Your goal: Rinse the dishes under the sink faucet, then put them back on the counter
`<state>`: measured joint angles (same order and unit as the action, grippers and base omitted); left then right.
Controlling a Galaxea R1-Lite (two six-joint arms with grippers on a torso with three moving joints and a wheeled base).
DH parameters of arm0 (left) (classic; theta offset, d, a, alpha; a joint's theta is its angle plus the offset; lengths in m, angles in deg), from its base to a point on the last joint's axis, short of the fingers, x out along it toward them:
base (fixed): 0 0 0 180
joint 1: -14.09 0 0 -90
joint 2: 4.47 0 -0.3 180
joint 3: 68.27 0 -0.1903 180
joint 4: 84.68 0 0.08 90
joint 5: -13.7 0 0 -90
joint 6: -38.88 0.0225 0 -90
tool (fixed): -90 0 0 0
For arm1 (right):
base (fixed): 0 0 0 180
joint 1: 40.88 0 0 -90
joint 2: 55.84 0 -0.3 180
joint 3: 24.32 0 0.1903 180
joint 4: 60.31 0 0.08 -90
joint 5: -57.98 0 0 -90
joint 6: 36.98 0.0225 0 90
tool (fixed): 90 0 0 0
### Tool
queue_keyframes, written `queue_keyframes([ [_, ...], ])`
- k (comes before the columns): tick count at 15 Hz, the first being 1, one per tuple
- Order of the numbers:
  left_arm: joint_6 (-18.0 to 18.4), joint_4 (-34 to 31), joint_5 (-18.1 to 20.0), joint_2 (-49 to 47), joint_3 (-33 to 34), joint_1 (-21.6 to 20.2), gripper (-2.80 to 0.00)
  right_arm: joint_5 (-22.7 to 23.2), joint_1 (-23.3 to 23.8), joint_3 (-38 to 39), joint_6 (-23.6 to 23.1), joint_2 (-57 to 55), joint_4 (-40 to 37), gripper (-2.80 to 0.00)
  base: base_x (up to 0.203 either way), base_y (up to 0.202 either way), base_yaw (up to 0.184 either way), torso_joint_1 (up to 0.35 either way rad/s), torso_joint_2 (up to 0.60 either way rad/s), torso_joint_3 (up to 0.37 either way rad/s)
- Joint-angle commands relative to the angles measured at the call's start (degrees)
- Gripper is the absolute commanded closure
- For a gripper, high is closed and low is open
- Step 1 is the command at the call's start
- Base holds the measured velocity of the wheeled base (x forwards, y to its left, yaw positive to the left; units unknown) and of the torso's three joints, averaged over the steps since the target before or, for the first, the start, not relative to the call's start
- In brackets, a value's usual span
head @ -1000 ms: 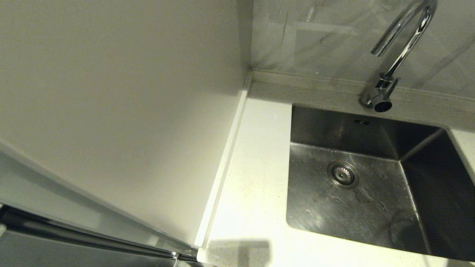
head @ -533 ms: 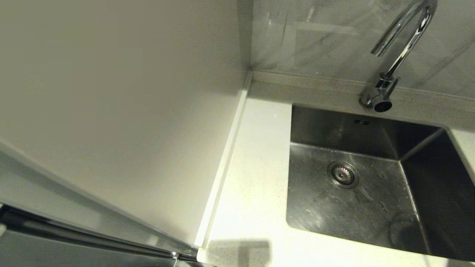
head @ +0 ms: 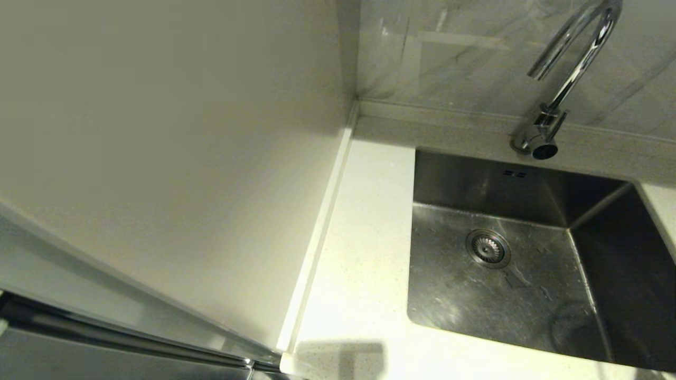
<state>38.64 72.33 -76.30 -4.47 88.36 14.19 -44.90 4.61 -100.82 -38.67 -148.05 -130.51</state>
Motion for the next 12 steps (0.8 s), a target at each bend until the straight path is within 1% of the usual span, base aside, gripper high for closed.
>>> queue_keyframes([
  [1,0.0,0.0,0.0,0.0,0.2,0.0,0.00,1.8,-1.4,0.7,-0.3,7.5,-0.3,-2.80,0.000,0.000,0.000,0.000,0.00,0.000],
  [2,0.0,0.1,0.0,0.0,0.2,0.0,0.00,2.4,-3.1,1.3,-0.3,11.0,-0.4,-2.80,0.000,0.000,0.000,0.000,0.00,0.000],
  [4,0.0,0.0,0.0,0.0,0.1,0.0,0.00,3.0,-8.6,1.9,-0.4,16.4,-0.7,-2.80,0.000,0.000,0.000,0.000,0.00,0.000],
  [6,0.0,0.1,0.0,0.0,0.2,0.0,0.00,3.2,-13.7,0.5,-0.3,20.3,-0.7,-2.80,0.000,0.000,0.000,0.000,0.00,0.000],
  [8,0.0,0.1,0.0,0.0,0.2,0.0,0.00,3.3,-18.4,-3.5,-0.1,22.7,-0.6,-2.80,0.000,0.000,0.000,0.000,0.00,0.000],
  [10,0.0,0.0,0.0,0.0,0.2,0.0,0.00,3.3,-22.2,-9.4,0.1,23.1,0.7,-2.80,0.000,0.000,0.000,0.000,0.00,0.000],
  [12,0.0,0.1,0.0,0.0,0.2,0.0,0.00,2.8,-26.1,-15.7,-0.1,21.9,6.7,-2.80,0.000,0.000,0.000,0.000,0.00,0.000],
])
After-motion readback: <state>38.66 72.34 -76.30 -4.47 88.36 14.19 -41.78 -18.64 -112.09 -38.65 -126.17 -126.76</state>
